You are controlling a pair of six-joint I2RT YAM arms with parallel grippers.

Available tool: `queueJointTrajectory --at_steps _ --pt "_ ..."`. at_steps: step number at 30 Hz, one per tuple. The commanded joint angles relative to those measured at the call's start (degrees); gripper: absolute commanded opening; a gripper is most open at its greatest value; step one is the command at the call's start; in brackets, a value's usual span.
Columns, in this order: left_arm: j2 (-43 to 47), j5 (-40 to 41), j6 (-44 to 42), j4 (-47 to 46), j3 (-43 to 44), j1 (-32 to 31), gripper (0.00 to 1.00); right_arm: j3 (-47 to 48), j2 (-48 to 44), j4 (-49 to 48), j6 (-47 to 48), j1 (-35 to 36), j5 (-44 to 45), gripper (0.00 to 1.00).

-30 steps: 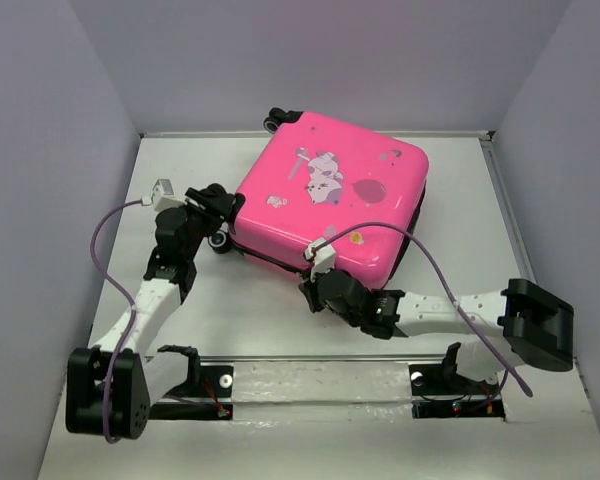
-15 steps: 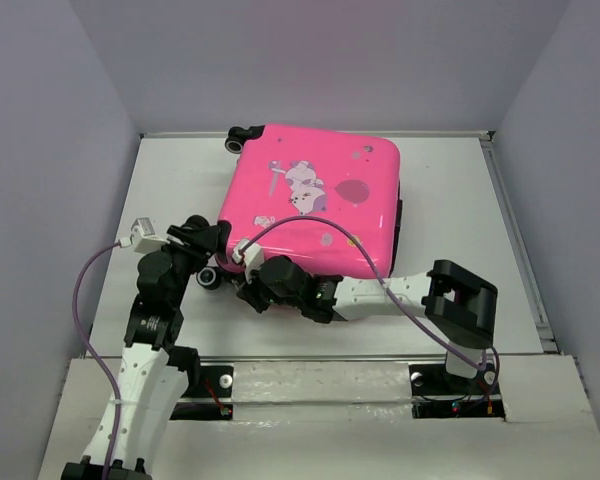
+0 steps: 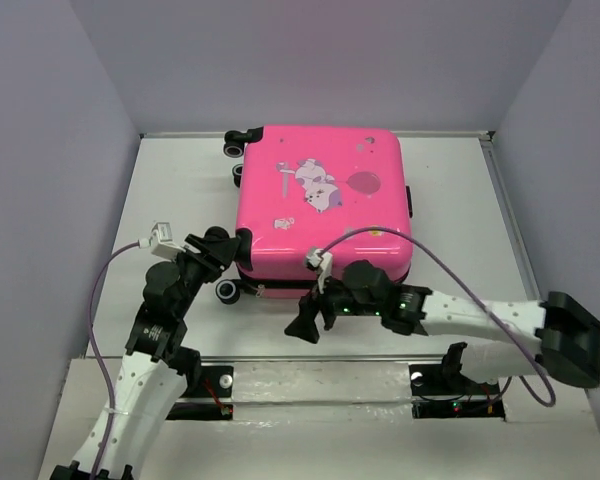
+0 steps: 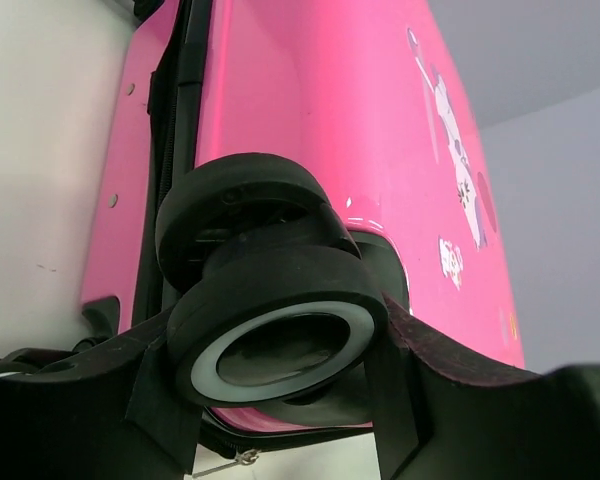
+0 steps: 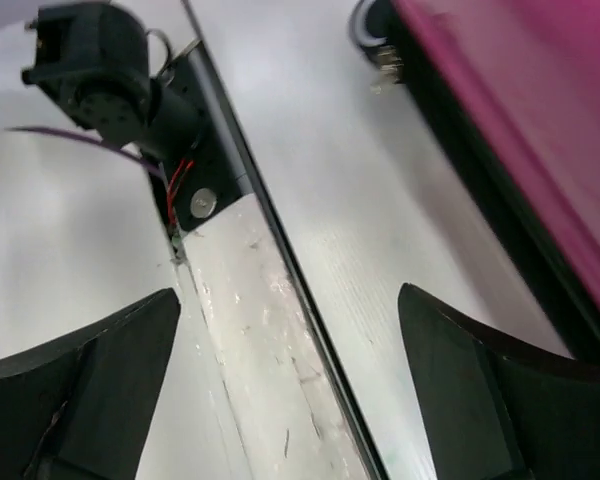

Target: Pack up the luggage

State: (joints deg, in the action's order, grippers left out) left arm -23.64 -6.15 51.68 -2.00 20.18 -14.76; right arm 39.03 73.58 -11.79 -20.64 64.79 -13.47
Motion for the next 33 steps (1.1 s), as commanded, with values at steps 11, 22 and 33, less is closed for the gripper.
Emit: queueJointTrajectory --at_steps 11,22,33 --pt "-2.63 -0.54 -11.16 -9.07 -1.11 -15.90 0.06 -3.80 -36.94 34.30 -17.87 -16.35 40.02 1.00" --pt "-10.63 5.54 -16.17 -16.79 0.99 -35.85 0.06 5.33 -12.19 8.98 0.33 -42.91 1.45 0.89" --pt "-23.98 -0.70 -19.87 -23.48 9.16 -39.46 0.06 22.40 2.53 10.29 11.51 -46.33 -15.59 0.79"
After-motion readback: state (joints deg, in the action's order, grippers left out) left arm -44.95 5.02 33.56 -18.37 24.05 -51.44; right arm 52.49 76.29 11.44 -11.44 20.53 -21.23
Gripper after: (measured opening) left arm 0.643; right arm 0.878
